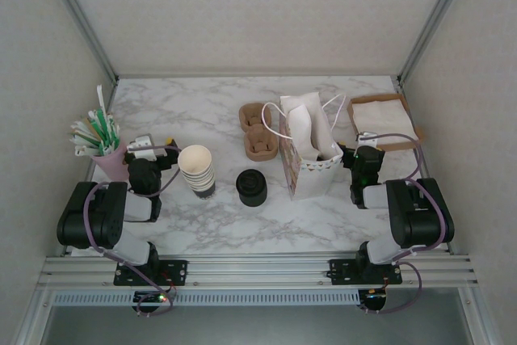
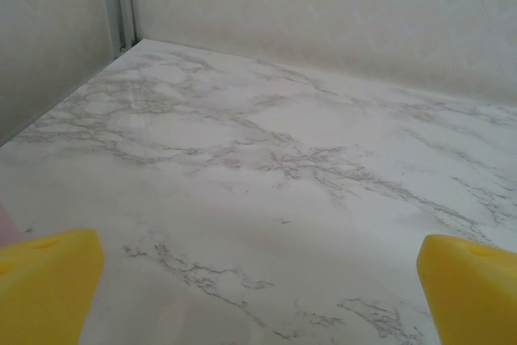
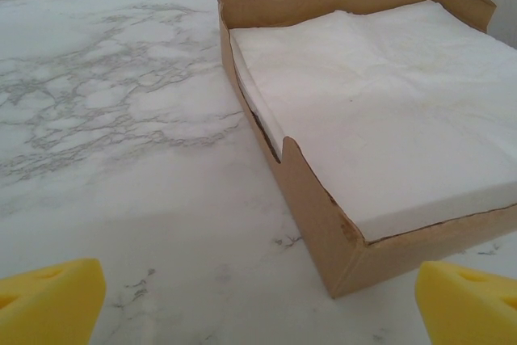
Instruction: Pack the takeout coffee
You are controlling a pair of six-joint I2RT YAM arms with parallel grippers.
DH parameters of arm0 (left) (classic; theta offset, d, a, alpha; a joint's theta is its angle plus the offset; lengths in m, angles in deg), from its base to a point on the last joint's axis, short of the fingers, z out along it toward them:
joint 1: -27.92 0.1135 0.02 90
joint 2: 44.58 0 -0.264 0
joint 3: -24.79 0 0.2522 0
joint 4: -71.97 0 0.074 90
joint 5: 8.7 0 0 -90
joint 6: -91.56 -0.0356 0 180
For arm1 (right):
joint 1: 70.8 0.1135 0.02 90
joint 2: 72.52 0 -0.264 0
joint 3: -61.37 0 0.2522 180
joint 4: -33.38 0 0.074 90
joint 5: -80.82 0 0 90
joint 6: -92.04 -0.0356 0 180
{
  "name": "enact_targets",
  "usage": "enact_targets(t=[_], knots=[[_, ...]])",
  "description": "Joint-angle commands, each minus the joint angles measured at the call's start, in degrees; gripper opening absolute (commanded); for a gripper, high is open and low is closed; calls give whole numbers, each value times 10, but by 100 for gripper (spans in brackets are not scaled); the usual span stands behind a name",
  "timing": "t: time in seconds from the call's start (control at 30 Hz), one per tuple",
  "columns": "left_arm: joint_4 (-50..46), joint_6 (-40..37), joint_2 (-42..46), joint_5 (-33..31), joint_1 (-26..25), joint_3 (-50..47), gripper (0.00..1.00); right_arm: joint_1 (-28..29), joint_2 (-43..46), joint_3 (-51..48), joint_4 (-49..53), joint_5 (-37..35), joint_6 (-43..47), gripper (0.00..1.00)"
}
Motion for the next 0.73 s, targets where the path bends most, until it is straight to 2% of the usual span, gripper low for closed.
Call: enact_targets(t=[0.0,0.7], knots=[[22,13,-3,-5,4,5,99,2,-5,10,-3,1,7,99],[21,13,-3,-5,4,6,99,2,-6,12,2,12,11,99]])
